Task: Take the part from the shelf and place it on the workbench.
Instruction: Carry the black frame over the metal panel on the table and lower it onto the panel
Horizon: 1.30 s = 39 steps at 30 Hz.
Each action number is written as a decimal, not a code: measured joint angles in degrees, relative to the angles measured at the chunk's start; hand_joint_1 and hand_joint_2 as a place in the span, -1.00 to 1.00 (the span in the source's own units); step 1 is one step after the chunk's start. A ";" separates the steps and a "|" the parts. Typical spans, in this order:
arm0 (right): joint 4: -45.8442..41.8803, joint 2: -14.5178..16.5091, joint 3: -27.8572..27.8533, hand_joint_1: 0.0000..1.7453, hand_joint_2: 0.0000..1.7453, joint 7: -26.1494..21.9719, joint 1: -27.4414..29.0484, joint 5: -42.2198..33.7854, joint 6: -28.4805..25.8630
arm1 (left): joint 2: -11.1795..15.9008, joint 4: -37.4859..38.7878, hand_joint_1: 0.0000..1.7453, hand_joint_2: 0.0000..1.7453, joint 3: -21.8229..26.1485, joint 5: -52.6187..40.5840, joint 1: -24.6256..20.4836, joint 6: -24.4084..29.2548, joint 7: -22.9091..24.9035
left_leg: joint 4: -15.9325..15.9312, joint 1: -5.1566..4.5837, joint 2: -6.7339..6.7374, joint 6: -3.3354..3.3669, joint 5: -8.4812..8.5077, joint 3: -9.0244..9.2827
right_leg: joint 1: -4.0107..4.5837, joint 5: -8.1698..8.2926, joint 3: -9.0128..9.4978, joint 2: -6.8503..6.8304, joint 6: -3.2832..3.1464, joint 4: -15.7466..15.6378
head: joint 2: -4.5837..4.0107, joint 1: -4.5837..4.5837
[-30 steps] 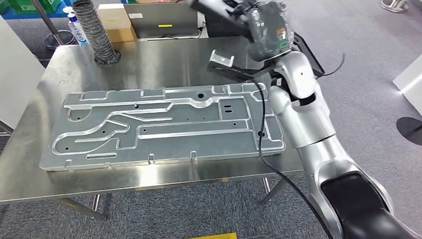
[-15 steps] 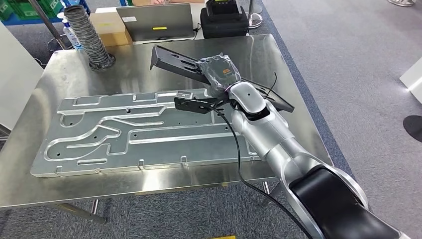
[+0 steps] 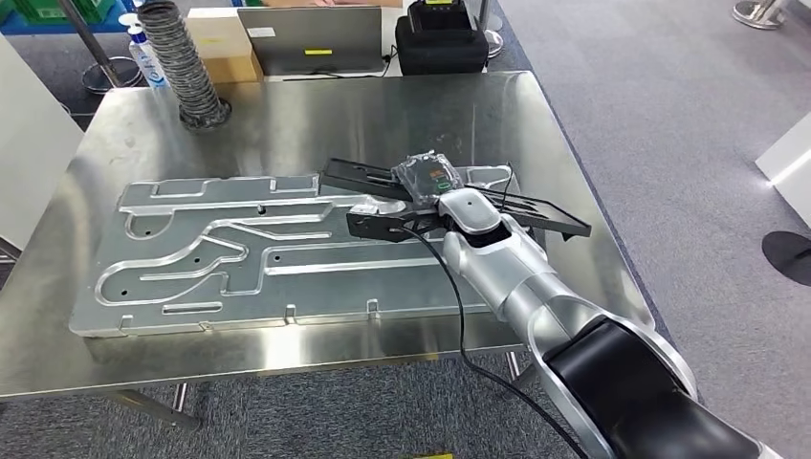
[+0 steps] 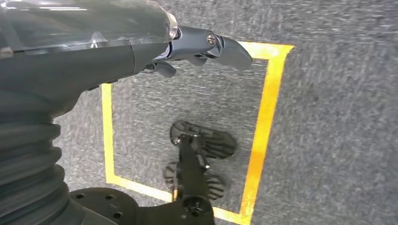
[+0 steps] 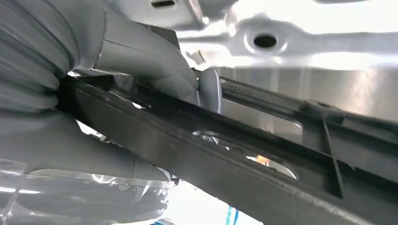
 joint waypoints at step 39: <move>1.99 2.60 6.53 -1.00 -1.00 -10.77 6.32 -2.21 -15.19 | -2.99 -0.10 -1.00 -1.00 -1.93 -1.55 -1.51 1.20 -0.56 | 0.12 -0.16 0.49 -0.64 -0.57 0.86 | 0.15 4.22 3.96 0.06 -0.69 -6.96 | 0.00 0.00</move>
